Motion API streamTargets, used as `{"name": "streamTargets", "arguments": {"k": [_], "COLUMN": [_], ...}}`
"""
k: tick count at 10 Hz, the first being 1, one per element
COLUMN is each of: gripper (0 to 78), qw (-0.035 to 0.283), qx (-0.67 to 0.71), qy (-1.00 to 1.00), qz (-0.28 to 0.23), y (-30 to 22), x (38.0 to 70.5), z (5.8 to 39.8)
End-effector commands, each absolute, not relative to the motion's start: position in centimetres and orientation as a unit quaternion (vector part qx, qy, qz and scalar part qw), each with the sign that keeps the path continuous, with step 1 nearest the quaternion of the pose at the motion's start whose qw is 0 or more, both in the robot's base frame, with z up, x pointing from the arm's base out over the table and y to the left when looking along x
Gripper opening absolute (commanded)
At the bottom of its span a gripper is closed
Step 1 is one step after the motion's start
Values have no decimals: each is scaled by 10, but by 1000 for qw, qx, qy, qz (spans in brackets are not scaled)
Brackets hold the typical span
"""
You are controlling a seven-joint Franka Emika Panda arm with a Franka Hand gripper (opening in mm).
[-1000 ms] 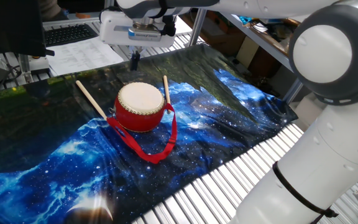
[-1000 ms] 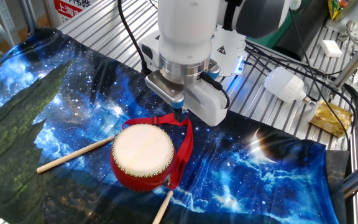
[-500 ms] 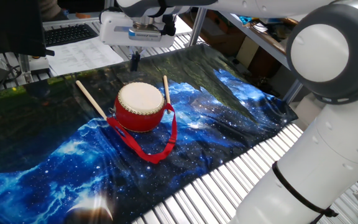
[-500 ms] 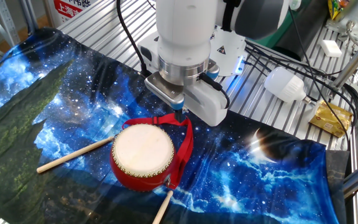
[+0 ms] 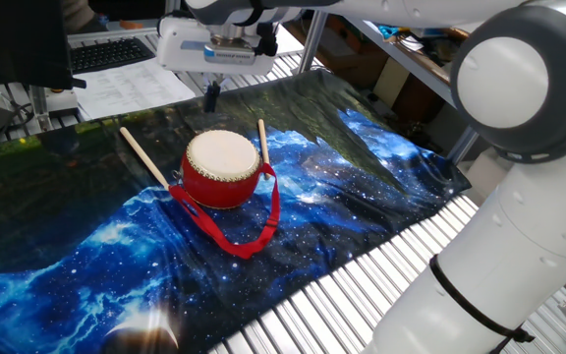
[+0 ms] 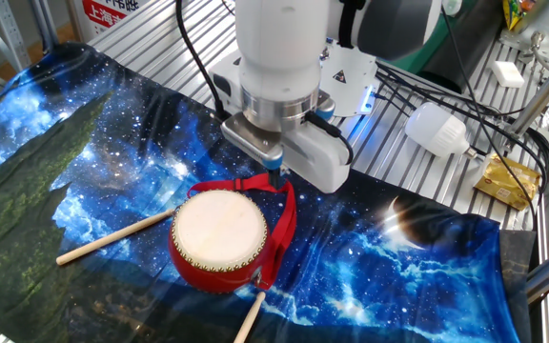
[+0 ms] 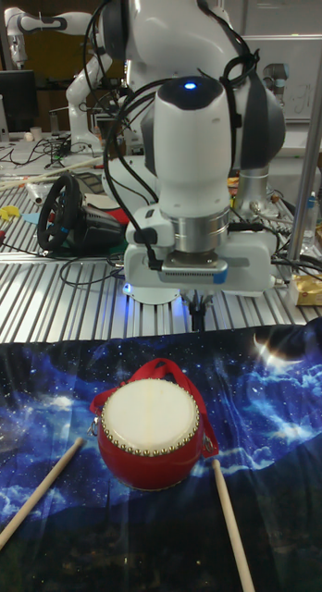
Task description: Play the drum
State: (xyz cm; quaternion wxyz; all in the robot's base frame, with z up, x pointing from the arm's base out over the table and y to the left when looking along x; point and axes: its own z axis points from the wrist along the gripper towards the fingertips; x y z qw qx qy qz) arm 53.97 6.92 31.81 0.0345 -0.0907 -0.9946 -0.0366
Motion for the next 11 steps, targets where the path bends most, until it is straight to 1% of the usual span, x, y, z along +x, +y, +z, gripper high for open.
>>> {"name": "streamTargets", "arguments": {"k": [1, 3, 7, 11], "gripper": [0, 0, 0, 0], "qw": [21, 19, 15, 14], "qx": [-92, -95, -95, -83], "qy": [-995, -995, -995, -996], "qz": [-36, -37, -37, -34], "y": [78, 85, 90, 98], "x": [547, 554, 565, 595], "z": [303, 289, 278, 261]}}
